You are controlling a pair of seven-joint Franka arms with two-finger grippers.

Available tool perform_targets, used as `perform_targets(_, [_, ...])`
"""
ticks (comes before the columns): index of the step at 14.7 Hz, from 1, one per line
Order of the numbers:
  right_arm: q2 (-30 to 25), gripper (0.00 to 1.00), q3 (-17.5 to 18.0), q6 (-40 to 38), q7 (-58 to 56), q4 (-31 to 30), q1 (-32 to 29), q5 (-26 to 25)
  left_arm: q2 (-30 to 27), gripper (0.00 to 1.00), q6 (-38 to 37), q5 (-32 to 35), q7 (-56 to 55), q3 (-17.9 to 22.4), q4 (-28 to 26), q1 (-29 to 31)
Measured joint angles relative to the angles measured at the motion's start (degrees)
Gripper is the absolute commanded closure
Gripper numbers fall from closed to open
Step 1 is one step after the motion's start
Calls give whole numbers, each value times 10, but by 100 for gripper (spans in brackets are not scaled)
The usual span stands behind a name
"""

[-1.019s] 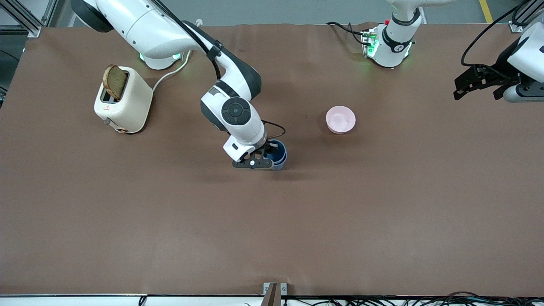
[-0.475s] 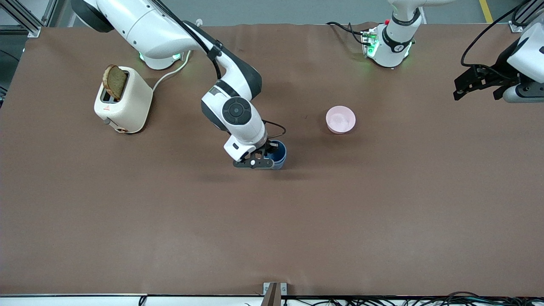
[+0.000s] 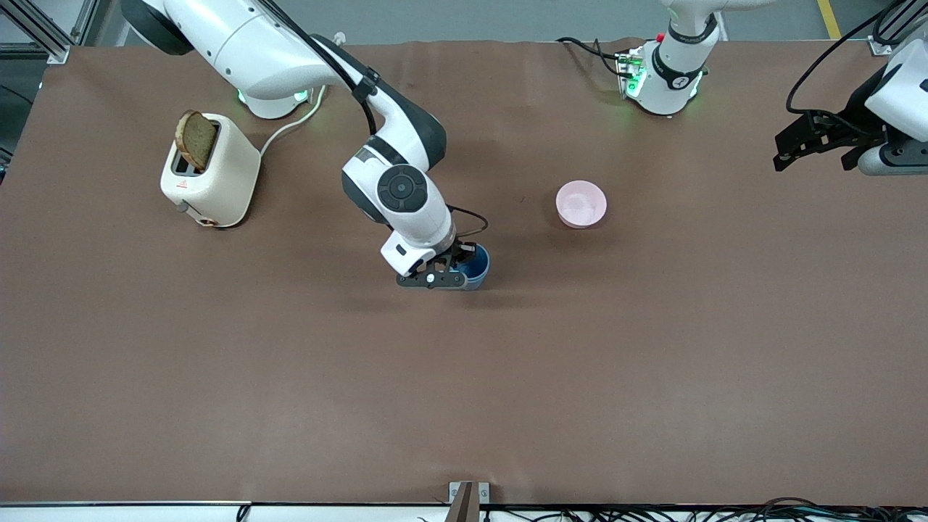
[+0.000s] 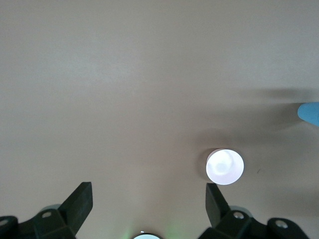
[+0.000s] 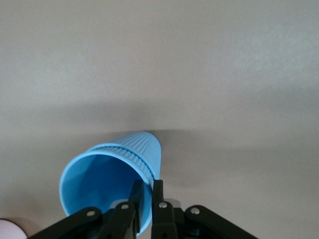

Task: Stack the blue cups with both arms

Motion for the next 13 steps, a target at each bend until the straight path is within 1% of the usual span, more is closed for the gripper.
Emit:
perform_targets(2, [-13, 0, -1, -5, 0, 8, -12, -1, 0, 0, 0, 0, 0, 0, 0, 0])
perform_targets(4, [-43, 0, -3, -27, 0, 14, -33, -2, 0, 0, 0, 0, 0, 0, 0, 0])
perform_targets(7, [-114, 0, -6, -93, -5, 18, -104, -8, 0, 0, 0, 0, 0, 0, 0, 0])
perform_targets(9, [-165, 0, -14, -149, -45, 19, -166, -23, 0, 0, 0, 0, 0, 0, -1, 0])
perform_targets(10, [-189, 0, -41, -177, -71, 19, -178, -27, 0, 0, 0, 0, 0, 0, -1, 0])
perform_targets(12, [-228, 0, -112, -212, -142, 18, -179, -28, 0, 0, 0, 0, 0, 1, -1, 0])
perform_targets(13, [-243, 0, -138, -231, -186, 18, -179, -28, 0, 0, 1, 0, 0, 1, -1, 0])
